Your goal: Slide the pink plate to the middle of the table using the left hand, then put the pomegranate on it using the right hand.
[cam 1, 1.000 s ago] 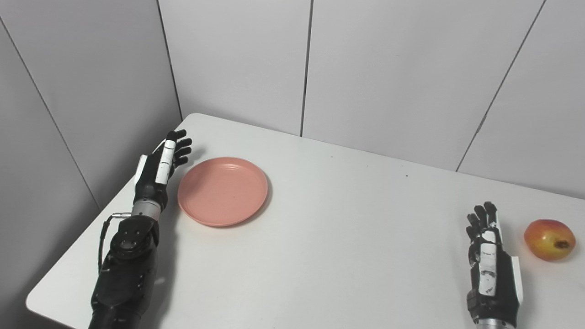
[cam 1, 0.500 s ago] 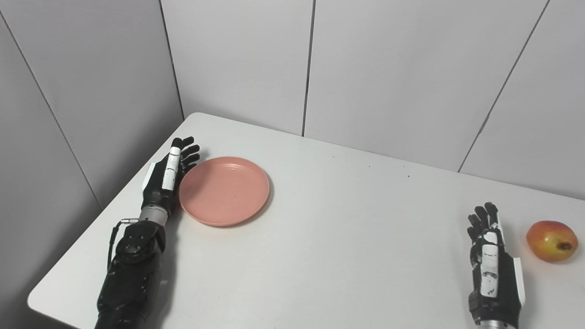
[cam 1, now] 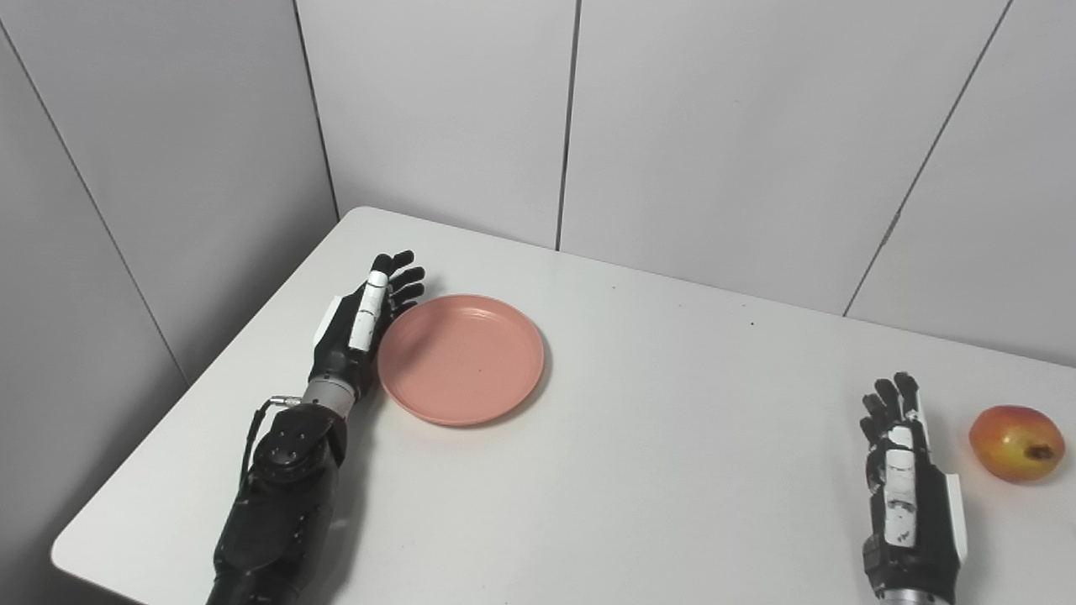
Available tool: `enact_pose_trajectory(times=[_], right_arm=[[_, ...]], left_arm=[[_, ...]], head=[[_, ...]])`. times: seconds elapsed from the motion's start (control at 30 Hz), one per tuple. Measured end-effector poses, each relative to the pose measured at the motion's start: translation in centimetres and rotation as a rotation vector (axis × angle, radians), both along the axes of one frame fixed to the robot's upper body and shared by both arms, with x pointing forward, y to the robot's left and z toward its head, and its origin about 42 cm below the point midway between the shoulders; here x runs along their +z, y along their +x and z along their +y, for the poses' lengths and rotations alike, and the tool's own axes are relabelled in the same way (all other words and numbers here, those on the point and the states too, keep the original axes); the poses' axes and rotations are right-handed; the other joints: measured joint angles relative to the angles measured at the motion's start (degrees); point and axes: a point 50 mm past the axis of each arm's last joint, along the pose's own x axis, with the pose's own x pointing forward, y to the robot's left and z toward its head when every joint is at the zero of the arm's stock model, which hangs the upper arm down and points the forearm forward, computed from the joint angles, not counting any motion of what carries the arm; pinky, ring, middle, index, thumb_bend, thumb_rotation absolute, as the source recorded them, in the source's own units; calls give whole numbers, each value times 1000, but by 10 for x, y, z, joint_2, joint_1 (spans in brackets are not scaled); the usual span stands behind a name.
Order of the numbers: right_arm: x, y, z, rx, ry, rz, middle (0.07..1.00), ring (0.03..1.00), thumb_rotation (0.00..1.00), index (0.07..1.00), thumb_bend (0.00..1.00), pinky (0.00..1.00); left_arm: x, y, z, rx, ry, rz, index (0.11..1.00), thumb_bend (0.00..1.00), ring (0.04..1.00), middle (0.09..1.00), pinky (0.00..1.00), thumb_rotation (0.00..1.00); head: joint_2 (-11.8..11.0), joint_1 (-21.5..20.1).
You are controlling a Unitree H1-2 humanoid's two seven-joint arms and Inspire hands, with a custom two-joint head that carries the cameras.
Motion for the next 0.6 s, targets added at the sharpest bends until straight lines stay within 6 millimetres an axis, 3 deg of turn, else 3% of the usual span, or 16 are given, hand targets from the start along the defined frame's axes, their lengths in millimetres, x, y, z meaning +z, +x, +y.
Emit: enact_pose_trajectory(times=[0.43, 0.6], right_arm=[[0, 0, -1, -2, 5, 0, 956, 955, 934, 975, 537, 986], [0, 0, 0, -2, 2, -1, 952, 949, 938, 972, 552, 972]], left_arm=[[-1, 0, -28, -77, 26, 41, 869, 743, 873, 870, 885, 1000], [-4, 2, -38, -107, 53, 53, 874, 787, 870, 874, 877, 1000]], head=[[4, 0], [6, -11]])
